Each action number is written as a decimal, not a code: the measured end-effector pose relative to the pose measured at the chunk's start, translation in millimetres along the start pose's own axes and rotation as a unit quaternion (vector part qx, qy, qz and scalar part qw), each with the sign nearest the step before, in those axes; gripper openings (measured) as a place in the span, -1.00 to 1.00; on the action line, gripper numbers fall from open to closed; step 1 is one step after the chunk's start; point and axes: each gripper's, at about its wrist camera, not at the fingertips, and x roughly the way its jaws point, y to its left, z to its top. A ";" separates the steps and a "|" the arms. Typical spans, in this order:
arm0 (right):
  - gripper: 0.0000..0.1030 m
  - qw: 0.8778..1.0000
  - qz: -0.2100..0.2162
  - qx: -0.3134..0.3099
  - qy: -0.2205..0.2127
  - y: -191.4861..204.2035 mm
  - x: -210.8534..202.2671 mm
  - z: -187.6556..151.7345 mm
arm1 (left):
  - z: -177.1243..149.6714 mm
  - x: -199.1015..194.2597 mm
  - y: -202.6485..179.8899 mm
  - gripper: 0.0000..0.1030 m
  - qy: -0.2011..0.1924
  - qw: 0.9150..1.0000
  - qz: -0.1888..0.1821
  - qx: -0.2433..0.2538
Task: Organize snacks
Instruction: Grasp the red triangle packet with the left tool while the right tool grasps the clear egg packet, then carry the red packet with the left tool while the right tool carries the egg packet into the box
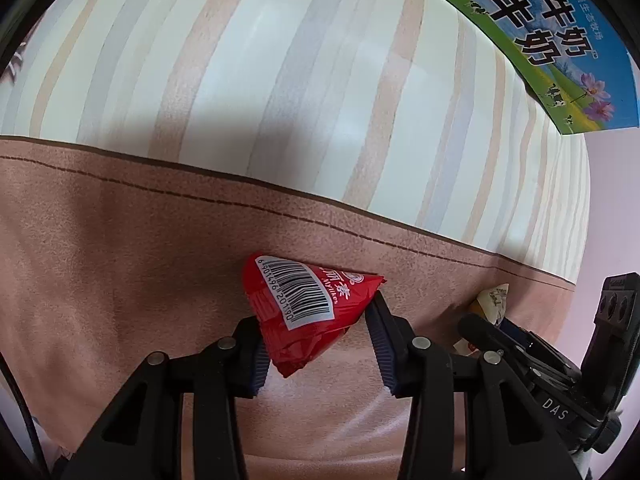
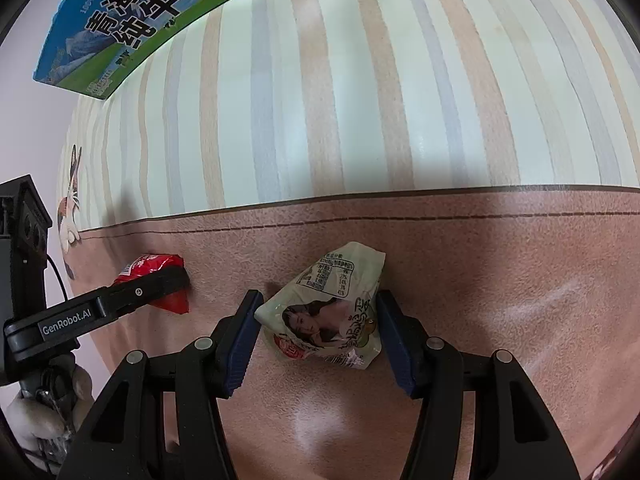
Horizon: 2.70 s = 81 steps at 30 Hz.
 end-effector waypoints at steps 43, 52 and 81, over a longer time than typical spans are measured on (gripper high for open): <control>0.17 0.971 0.035 -0.085 -0.221 65.4 -226.0 134.4 | 112.6 -209.7 -139.1 -0.22 -0.151 0.978 -0.045 0.137; 0.25 0.982 -0.023 -0.065 -0.175 42.4 -194.0 201.3 | 173.9 -167.4 -164.1 -0.21 -0.086 0.985 -0.043 0.141; 0.94 0.976 -0.115 -0.045 -0.177 37.5 -188.1 197.2 | 146.4 -168.1 -133.0 0.71 -0.165 0.971 0.111 0.136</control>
